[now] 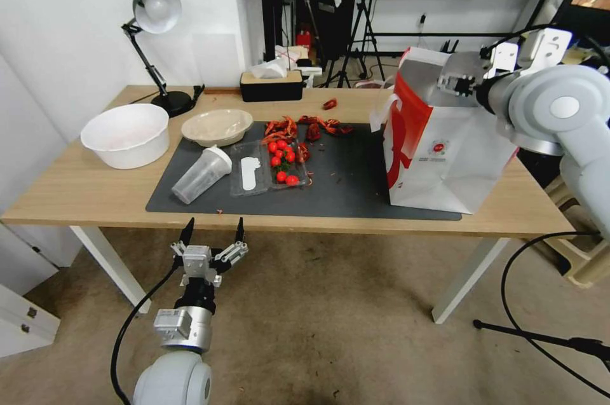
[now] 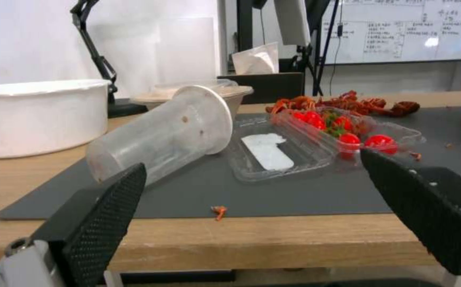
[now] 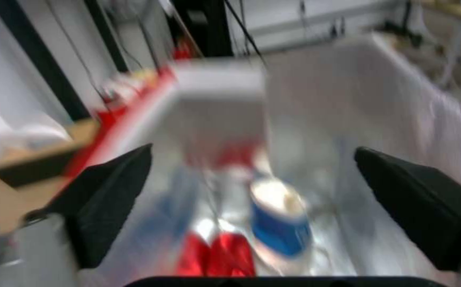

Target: Pick up the trash from the table and place it into the takeout bag.

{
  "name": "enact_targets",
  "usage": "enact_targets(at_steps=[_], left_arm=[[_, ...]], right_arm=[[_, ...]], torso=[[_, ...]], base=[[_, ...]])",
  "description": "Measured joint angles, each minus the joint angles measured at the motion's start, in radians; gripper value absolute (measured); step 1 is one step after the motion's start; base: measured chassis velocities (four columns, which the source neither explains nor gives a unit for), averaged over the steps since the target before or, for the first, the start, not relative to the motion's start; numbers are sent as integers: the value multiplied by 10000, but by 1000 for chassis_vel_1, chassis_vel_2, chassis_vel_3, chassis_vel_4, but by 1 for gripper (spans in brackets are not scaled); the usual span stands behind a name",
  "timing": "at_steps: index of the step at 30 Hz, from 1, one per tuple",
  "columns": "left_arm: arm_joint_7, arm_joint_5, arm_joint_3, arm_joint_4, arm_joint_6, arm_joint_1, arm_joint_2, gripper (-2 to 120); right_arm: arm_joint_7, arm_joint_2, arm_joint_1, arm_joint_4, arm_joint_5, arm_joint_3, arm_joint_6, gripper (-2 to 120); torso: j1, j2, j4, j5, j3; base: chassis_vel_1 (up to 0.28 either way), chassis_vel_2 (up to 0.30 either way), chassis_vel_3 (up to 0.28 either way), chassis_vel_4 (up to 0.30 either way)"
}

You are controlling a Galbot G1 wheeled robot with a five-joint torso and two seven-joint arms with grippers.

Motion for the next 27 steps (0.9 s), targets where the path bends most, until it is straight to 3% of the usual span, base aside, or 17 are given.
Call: enact_targets(at_steps=[3,7,8,11,12,16,20,27], left_arm=[[0,0,-8,9,1,1,-5,100],[1,0,-47,12,8,-8,-4,100],[1,0,-47,12,8,-8,-4,100],[-3,0,-56,10,12,2,-3,100],[-3,0,-56,10,12,2,-3,100],[-5,15,-62,7,15,16,-10,100],[-5,58,-51,7,12,22,-63,100],[-6,118,-24,-7,-1,57,-118,100]], right_arm=[[-659,14,40,317,-627,115,697,100],[-3572,-383,-1216,1705,-3808,375,3096,100],[-3572,-383,-1216,1705,-3808,375,3096,100],[-4915,-537,-2568,2597,-5889,901,4425,100],[-4915,-537,-2568,2597,-5889,901,4425,100],[-5745,-531,-4528,3614,-8171,1613,5469,100],[-5740,-234,-5842,4413,-9190,1869,5689,100],[-5916,312,-7211,4649,-10696,2108,6355,100]], torso=[[0,0,1,-1,0],[0,0,-1,-1,-1],[0,0,-1,-1,-1],[0,2,1,-1,-1],[0,2,1,-1,-1],[0,2,-3,1,-1],[-1,3,1,0,-2],[-1,2,1,0,-1]], base=[[0,0,0,0],[0,0,0,0],[0,0,0,0],[0,0,0,0],[0,0,0,0],[0,0,0,0],[0,0,0,0],[0,0,0,0]])
